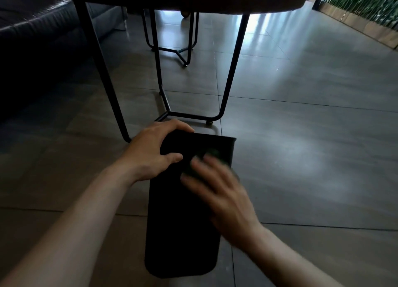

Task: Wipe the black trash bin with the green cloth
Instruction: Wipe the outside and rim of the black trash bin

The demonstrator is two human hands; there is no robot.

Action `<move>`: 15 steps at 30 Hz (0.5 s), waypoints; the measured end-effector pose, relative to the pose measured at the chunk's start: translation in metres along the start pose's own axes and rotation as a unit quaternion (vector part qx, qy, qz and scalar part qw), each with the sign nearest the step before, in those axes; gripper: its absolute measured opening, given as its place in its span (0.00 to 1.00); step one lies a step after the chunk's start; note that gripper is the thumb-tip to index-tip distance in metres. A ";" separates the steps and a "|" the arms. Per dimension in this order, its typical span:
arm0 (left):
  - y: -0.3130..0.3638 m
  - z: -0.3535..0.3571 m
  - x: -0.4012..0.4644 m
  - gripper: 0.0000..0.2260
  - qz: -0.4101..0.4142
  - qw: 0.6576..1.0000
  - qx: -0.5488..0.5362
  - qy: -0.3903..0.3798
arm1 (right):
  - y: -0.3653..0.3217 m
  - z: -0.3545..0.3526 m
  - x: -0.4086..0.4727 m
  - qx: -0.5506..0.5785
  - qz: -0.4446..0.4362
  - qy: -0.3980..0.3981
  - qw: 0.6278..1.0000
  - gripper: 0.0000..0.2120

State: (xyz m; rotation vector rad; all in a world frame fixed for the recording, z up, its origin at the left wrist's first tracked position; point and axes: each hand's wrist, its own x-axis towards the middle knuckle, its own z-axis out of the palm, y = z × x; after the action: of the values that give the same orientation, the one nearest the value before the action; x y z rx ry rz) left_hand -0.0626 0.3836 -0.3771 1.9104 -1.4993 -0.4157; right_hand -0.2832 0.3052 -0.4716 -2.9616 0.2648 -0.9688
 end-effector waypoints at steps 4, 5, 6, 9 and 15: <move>0.005 0.001 -0.001 0.27 0.009 1.000 0.007 0.004 | -0.001 -0.004 0.030 -0.003 0.120 0.039 0.992 0.27; 0.003 0.000 -0.002 0.27 0.001 1.000 0.007 0.008 | -0.010 0.002 0.012 -0.025 0.082 0.027 0.996 0.24; 0.001 -0.001 -0.003 0.27 -0.008 1.000 0.005 0.009 | -0.020 0.009 -0.012 -0.045 0.030 0.011 0.998 0.21; -0.003 -0.004 -0.005 0.26 -0.021 1.000 -0.002 0.001 | -0.042 0.020 -0.089 -0.084 -0.104 -0.079 0.988 0.18; 0.007 -0.001 -0.003 0.26 -0.014 1.000 0.009 0.000 | -0.013 -0.007 -0.065 -0.036 -0.080 -0.061 0.994 0.12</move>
State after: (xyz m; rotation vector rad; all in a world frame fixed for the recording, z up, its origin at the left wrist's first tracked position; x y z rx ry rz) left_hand -0.0680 0.3859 -0.3716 1.9469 -1.4828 -0.4168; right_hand -0.3364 0.3292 -0.5033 -3.1330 0.0628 -0.8020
